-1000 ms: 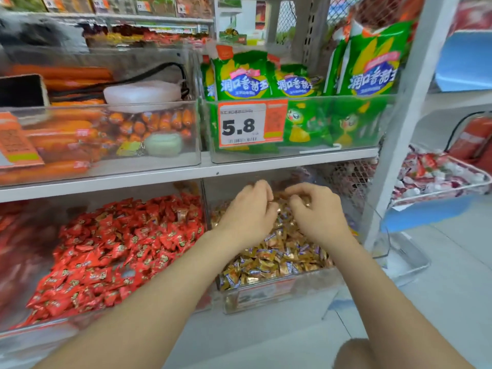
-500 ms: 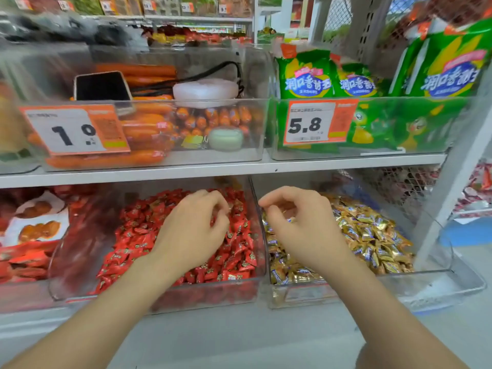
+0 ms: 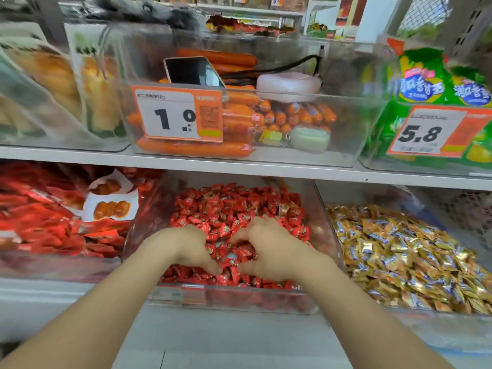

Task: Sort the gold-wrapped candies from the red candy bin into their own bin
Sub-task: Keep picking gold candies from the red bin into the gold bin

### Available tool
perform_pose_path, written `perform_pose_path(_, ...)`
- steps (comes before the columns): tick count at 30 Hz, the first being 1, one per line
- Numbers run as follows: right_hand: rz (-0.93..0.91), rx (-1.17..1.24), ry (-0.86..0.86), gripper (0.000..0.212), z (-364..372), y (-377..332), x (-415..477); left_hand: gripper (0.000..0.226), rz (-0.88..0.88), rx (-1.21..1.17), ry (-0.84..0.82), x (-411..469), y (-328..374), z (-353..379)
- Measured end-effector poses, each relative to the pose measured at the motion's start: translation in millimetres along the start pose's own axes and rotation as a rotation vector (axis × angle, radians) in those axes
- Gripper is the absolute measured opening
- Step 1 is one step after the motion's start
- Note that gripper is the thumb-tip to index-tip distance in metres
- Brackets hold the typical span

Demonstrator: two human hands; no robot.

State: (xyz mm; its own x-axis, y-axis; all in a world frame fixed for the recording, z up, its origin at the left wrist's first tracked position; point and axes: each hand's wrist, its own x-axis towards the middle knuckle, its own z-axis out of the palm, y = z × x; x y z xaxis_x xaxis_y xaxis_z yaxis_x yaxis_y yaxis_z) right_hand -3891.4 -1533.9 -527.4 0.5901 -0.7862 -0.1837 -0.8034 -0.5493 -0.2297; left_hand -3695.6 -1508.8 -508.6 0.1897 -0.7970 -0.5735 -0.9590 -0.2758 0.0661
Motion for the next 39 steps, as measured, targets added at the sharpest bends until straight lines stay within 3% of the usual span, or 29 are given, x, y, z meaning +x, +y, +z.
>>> perform_pose_path(2,-0.078,0.082,-0.086,0.083,7.1,-3.3,13.0,0.133,-0.017,-0.081,-0.032,9.6,-6.8,-2.2)
perform_pose_path(5,-0.038,0.003,-0.152,0.101,13.1,-8.4,22.6,0.137,0.028,-0.159,0.032,16.2,-10.5,-0.1)
perform_pose_path(7,0.011,-0.114,-0.148,0.096,7.8,-11.9,22.1,0.123,0.098,-0.254,0.077,20.7,-12.5,3.1)
perform_pose_path(9,0.052,-0.183,-0.114,0.073,-5.0,-12.9,18.8,0.104,0.179,-0.369,0.082,26.7,-14.8,5.8)
perform_pose_path(11,0.102,-0.187,-0.047,0.043,-15.5,-10.7,13.2,0.072,0.267,-0.531,0.113,31.4,-17.0,4.2)
perform_pose_path(13,0.145,-0.168,0.024,0.027,-19.2,-5.3,6.3,0.04,0.356,-0.678,0.129,27.4,-17.1,-1.5)
perform_pose_path(18,0.213,-0.071,0.055,0.026,-27.5,1.9,-11.0,0.02,0.395,-0.713,0.237,22.2,-13.7,-6.2)
perform_pose_path(21,0.225,-0.054,0.091,0.027,-29.7,-1.0,-17.1,0.023,0.37,-0.592,0.32,25.8,-10.8,-3.9)
perform_pose_path(24,0.224,-0.015,0.216,0.034,-25.8,-3.7,-12.5,0.044,0.243,-0.387,0.429,36.3,-6.9,0.0)
perform_pose_path(28,0.234,0.142,0.356,0.053,-19.1,-1.0,13.8,0.062,0.107,-0.431,0.415,50.3,2.0,1.2)
perform_pose_path(30,0.28,0.066,0.3,0.059,-14.2,-1.1,27.7,0.075,0.07,-0.476,0.389,63.2,1.5,0.6)
perform_pose_path(33,0.276,0.13,0.166,0.088,-6.8,-1.9,48.3,0.09,0.027,-0.49,0.352,76.8,0.4,-4.7)
perform_pose_path(36,0.288,0.161,0.072,0.107,-5.3,-1.7,67.5,0.083,0.013,-0.525,0.347,86.6,1.1,-7.4)
perform_pose_path(39,0.292,0.109,-0.004,0.104,-16.3,-6.8,76.3,0.079,0.052,-0.615,0.334,91.9,2.3,-6.5)
